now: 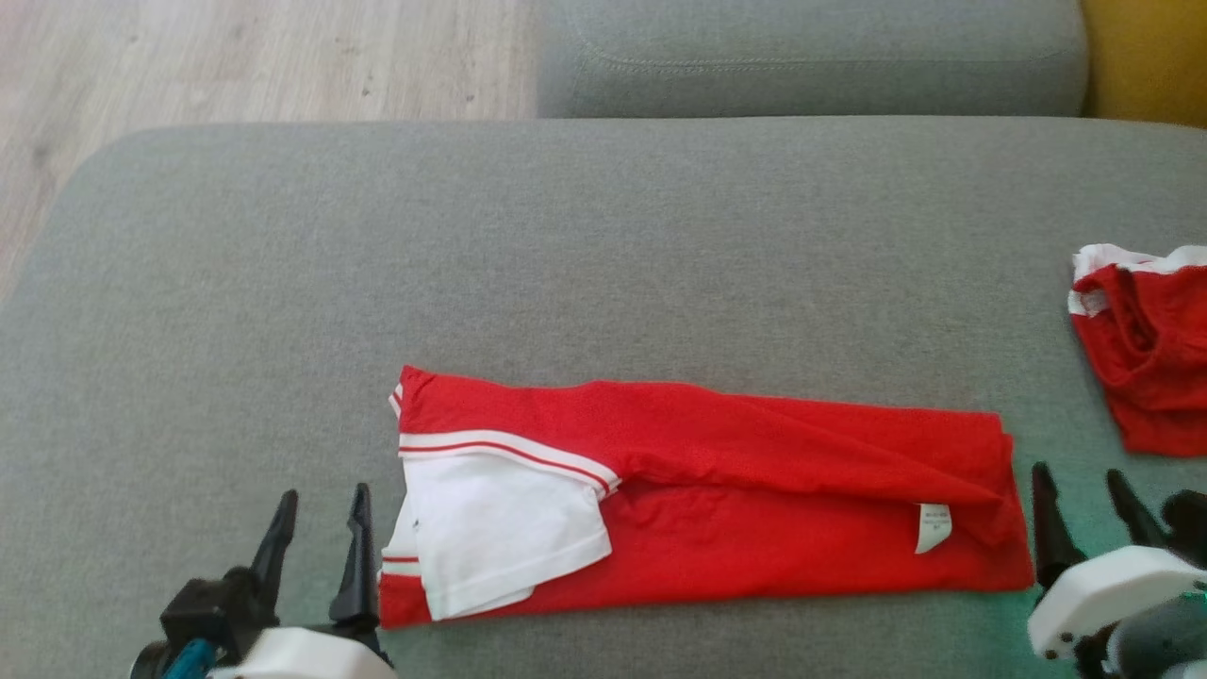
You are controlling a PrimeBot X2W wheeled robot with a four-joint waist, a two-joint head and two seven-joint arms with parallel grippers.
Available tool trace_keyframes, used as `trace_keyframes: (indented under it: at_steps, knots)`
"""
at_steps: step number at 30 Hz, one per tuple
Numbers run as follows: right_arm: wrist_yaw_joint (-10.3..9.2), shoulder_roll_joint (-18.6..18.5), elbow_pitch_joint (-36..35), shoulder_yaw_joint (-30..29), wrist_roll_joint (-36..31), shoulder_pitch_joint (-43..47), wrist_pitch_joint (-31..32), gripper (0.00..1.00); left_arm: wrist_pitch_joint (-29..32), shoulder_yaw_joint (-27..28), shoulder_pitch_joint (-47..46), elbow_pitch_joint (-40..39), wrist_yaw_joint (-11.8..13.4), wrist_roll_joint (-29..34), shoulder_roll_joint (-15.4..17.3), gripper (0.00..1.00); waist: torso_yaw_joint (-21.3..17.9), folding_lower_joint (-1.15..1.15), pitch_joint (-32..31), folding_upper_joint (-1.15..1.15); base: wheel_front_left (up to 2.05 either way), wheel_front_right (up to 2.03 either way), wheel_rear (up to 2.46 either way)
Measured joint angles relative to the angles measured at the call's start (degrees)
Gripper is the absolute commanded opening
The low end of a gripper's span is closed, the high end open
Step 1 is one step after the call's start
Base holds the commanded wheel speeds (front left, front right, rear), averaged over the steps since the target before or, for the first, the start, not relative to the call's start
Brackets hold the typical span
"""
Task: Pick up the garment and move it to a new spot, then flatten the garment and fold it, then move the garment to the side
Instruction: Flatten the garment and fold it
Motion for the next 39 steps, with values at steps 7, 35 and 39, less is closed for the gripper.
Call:
trace_keyframes:
  at_steps: [7, 35, 39]
  knots:
    - [0.00, 0.1, 6.5, 2.3, -0.9, -2.5, 4.9, 1.00, -0.1, 1.4, 0.7, -3.7, 2.0, 1.3, 0.3, 1.00, 1.8, 0.00, 1.7, 0.00, 0.00, 0.00, 0.00]
    - [0.01, -7.1, 2.4, -8.0, 0.2, -9.8, 16.1, 0.00, 0.6, 0.2, -0.2, -6.7, 4.2, 3.4, 0.3, 1.00, -3.9, 0.00, 2.8, 0.00, 0.00, 0.00, 0.00]
    - [0.01, -7.1, -0.7, -9.0, 1.2, -9.7, 18.2, 0.00, 0.6, 0.0, -1.4, -5.8, 3.9, 3.4, -0.5, 1.00, -6.1, 0.01, 2.8, 0.00, 0.00, 0.00, 0.00]
